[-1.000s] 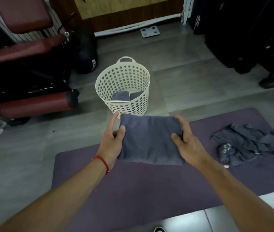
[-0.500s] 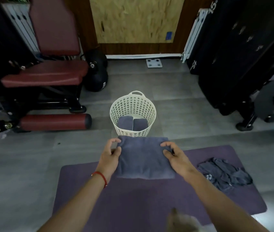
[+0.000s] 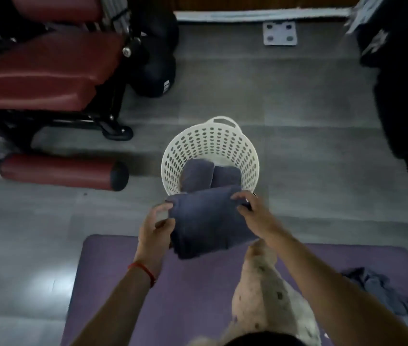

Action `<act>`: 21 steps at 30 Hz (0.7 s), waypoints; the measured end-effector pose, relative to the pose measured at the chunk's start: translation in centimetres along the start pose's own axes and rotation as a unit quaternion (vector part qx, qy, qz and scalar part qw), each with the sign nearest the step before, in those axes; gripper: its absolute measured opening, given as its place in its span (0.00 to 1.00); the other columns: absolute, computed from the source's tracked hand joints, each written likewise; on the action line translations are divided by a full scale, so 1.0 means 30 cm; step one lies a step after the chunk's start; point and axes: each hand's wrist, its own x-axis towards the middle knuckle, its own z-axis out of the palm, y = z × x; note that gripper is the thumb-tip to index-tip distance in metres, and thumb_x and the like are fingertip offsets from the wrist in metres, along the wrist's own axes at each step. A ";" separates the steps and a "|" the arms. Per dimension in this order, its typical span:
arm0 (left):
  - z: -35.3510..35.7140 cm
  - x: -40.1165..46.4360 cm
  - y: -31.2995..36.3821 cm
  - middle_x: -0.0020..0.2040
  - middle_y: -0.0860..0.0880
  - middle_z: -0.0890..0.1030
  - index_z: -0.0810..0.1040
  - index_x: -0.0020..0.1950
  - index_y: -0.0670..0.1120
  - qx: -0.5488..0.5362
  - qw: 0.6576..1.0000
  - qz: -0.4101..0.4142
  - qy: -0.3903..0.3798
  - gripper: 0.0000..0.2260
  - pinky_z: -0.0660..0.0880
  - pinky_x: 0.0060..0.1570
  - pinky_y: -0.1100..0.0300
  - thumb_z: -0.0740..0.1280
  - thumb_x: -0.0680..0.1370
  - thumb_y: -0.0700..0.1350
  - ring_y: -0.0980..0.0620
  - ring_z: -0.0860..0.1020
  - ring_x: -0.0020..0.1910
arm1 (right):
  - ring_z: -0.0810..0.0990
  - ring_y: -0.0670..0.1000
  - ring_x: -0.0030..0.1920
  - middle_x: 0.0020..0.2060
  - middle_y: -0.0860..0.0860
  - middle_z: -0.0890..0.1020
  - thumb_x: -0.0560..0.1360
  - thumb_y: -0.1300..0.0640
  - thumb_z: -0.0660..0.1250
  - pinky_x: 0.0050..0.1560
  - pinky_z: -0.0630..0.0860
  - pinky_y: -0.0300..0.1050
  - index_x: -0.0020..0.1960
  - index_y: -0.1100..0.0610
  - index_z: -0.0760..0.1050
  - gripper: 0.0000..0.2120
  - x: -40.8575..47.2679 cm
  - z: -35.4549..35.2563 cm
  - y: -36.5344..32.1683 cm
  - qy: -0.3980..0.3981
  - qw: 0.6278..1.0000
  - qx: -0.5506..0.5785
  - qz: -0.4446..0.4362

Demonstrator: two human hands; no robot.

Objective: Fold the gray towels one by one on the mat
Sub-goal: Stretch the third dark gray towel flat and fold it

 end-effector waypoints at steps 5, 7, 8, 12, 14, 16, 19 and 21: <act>0.306 0.261 0.043 0.48 0.33 0.78 0.76 0.52 0.55 -0.082 0.975 -0.167 0.124 0.17 0.73 0.42 0.44 0.58 0.78 0.33 0.39 0.75 0.43 | 0.82 0.56 0.50 0.51 0.48 0.83 0.74 0.54 0.61 0.54 0.78 0.57 0.53 0.36 0.72 0.13 0.480 -0.165 0.050 -0.171 0.982 -0.084 0.013; 0.418 0.323 0.068 0.47 0.38 0.77 0.74 0.50 0.54 -0.123 0.953 -0.225 0.163 0.18 0.70 0.39 0.48 0.56 0.76 0.31 0.43 0.74 0.40 | 0.81 0.56 0.51 0.53 0.48 0.82 0.75 0.56 0.62 0.54 0.77 0.54 0.56 0.41 0.74 0.14 0.608 -0.236 0.033 -0.219 0.968 -0.118 0.014; 0.469 0.359 0.079 0.45 0.41 0.76 0.73 0.48 0.55 -0.138 0.944 -0.243 0.176 0.19 0.69 0.38 0.51 0.55 0.76 0.31 0.45 0.73 0.38 | 0.81 0.55 0.51 0.54 0.48 0.82 0.75 0.58 0.63 0.54 0.76 0.52 0.57 0.43 0.74 0.14 0.674 -0.264 0.021 -0.233 0.963 -0.135 0.009; 0.641 0.547 0.059 0.42 0.43 0.72 0.71 0.50 0.49 -0.217 0.907 -0.294 0.210 0.13 0.68 0.39 0.50 0.55 0.74 0.33 0.48 0.71 0.36 | 0.80 0.52 0.45 0.52 0.49 0.82 0.73 0.60 0.64 0.47 0.78 0.51 0.57 0.42 0.71 0.17 0.927 -0.301 0.050 -0.274 0.937 -0.215 -0.017; 0.710 0.661 0.004 0.44 0.43 0.72 0.72 0.52 0.42 -0.253 0.890 -0.305 0.223 0.13 0.69 0.41 0.49 0.56 0.69 0.36 0.45 0.71 0.39 | 0.79 0.53 0.47 0.54 0.49 0.80 0.74 0.62 0.64 0.47 0.78 0.51 0.59 0.45 0.71 0.17 1.058 -0.266 0.099 -0.293 0.922 -0.249 -0.035; 0.772 0.779 -0.092 0.43 0.43 0.72 0.73 0.53 0.41 -0.282 0.874 -0.316 0.239 0.18 0.69 0.39 0.49 0.56 0.65 0.37 0.45 0.71 0.40 | 0.79 0.53 0.51 0.56 0.49 0.79 0.75 0.64 0.64 0.48 0.74 0.48 0.60 0.48 0.72 0.17 1.184 -0.203 0.165 -0.298 0.911 -0.278 -0.058; 0.844 0.941 -0.241 0.41 0.43 0.71 0.73 0.52 0.42 -0.300 0.850 -0.354 0.250 0.17 0.71 0.33 0.58 0.56 0.64 0.37 0.48 0.71 0.37 | 0.77 0.53 0.58 0.59 0.50 0.78 0.74 0.67 0.64 0.55 0.72 0.47 0.61 0.53 0.73 0.18 1.331 -0.077 0.284 -0.297 0.900 -0.304 -0.094; 0.871 1.063 -0.357 0.43 0.42 0.73 0.73 0.52 0.38 -0.290 0.845 -0.366 0.260 0.18 0.73 0.35 0.56 0.58 0.64 0.38 0.46 0.74 0.40 | 0.77 0.53 0.54 0.58 0.49 0.77 0.75 0.68 0.63 0.54 0.73 0.49 0.61 0.53 0.72 0.18 1.422 0.016 0.374 -0.291 0.892 -0.329 -0.103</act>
